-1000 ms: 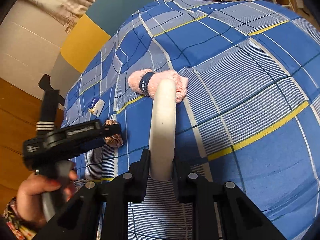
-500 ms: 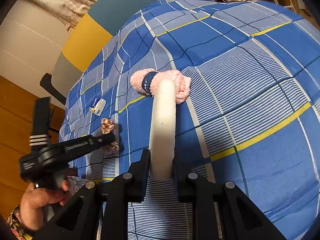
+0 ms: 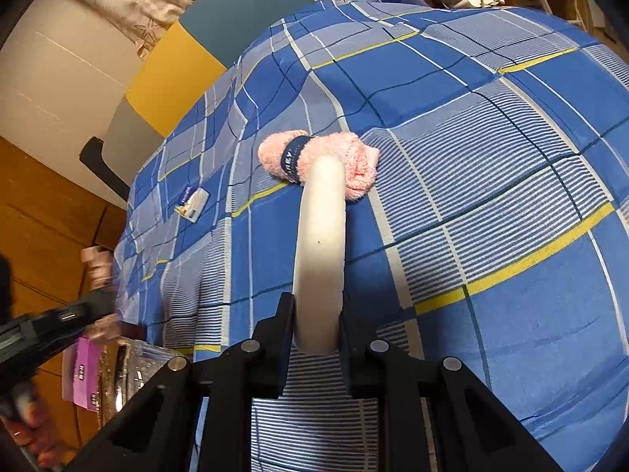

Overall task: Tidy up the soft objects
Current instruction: 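Grasp the brown satin scrunchie with the left tool while the right tool holds the white pad, then carry the scrunchie over the gold tray with the left tool while the right tool holds the pad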

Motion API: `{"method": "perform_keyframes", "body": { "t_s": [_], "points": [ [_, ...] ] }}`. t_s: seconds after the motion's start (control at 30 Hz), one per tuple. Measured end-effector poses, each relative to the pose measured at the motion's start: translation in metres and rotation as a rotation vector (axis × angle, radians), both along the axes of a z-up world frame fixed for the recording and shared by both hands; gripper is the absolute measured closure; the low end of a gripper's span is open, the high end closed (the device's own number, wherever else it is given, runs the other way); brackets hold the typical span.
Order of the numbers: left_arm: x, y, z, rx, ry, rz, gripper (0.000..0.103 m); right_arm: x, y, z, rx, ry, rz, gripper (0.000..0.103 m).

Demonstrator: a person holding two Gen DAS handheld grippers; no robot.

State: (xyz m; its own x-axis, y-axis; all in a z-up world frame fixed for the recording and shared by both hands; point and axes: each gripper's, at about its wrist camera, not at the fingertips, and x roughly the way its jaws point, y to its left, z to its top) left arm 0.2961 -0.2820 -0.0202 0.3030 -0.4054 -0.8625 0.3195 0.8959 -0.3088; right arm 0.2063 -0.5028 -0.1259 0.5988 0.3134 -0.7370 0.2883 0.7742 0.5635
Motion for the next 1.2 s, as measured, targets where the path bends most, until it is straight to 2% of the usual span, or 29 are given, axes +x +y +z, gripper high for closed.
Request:
{"method": "perform_keyframes", "body": {
  "t_s": [0.27, 0.47, 0.63, 0.83, 1.03, 1.1, 1.2],
  "points": [
    [-0.042, 0.053, 0.053, -0.107, -0.085, -0.046, 0.084, -0.003, 0.004, -0.002, -0.049, -0.006, 0.004, 0.082],
    [-0.062, 0.122, 0.082, -0.17, -0.132, 0.007, 0.084, -0.005, 0.006, 0.003, -0.067, -0.043, 0.005, 0.082],
    [-0.073, 0.184, 0.088, -0.151, -0.167, 0.073, 0.084, -0.008, 0.007, 0.009, -0.07, -0.082, -0.001, 0.082],
    [-0.071, 0.249, 0.071, -0.097, -0.173, 0.166, 0.084, -0.01, 0.015, 0.014, -0.1, -0.099, 0.01, 0.082],
    [-0.067, 0.293, 0.029, -0.099, -0.093, 0.218, 0.084, -0.018, 0.015, 0.023, -0.091, -0.138, 0.001, 0.082],
    [-0.068, 0.3, 0.012, -0.06, -0.067, 0.221, 0.084, -0.02, 0.016, 0.025, -0.098, -0.149, -0.003, 0.082],
    [-0.067, 0.305, -0.015, -0.043, -0.015, 0.218, 0.084, -0.022, 0.018, 0.027, -0.106, -0.156, -0.003, 0.082]
  ]
}}
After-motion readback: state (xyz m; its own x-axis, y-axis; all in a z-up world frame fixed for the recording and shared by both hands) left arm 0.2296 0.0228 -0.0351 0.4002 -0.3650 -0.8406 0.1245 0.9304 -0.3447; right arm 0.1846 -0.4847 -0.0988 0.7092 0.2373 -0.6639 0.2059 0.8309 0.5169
